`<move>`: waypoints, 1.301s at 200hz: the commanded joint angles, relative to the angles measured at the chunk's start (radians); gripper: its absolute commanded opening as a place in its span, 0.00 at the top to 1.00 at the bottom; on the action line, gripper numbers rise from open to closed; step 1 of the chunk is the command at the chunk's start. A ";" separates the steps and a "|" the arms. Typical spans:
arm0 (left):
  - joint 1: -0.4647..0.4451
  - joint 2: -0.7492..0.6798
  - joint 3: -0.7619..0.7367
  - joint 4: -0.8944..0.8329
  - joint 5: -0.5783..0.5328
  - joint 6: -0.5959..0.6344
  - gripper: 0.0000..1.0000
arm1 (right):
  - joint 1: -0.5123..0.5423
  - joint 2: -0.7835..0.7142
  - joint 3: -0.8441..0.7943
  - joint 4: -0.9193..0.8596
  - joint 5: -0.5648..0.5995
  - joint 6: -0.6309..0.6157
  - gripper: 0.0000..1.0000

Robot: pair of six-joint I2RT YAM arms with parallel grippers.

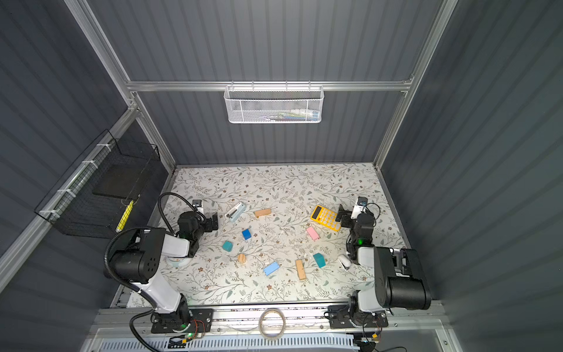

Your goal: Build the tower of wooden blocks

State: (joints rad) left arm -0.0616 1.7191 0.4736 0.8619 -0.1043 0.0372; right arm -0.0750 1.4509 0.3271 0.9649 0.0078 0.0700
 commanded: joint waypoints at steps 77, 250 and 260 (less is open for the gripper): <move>0.008 -0.003 0.007 0.029 -0.010 -0.012 0.00 | 0.004 0.007 -0.005 0.014 0.012 0.002 0.01; 0.008 -0.004 0.005 0.038 -0.036 -0.013 0.00 | 0.004 0.005 -0.008 0.017 0.010 0.002 0.01; 0.008 -0.025 0.023 -0.010 -0.078 -0.034 0.00 | 0.004 0.001 -0.008 0.017 -0.006 -0.002 0.01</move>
State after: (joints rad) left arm -0.0616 1.7191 0.4736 0.8619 -0.1127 0.0368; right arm -0.0750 1.4509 0.3271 0.9649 0.0078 0.0700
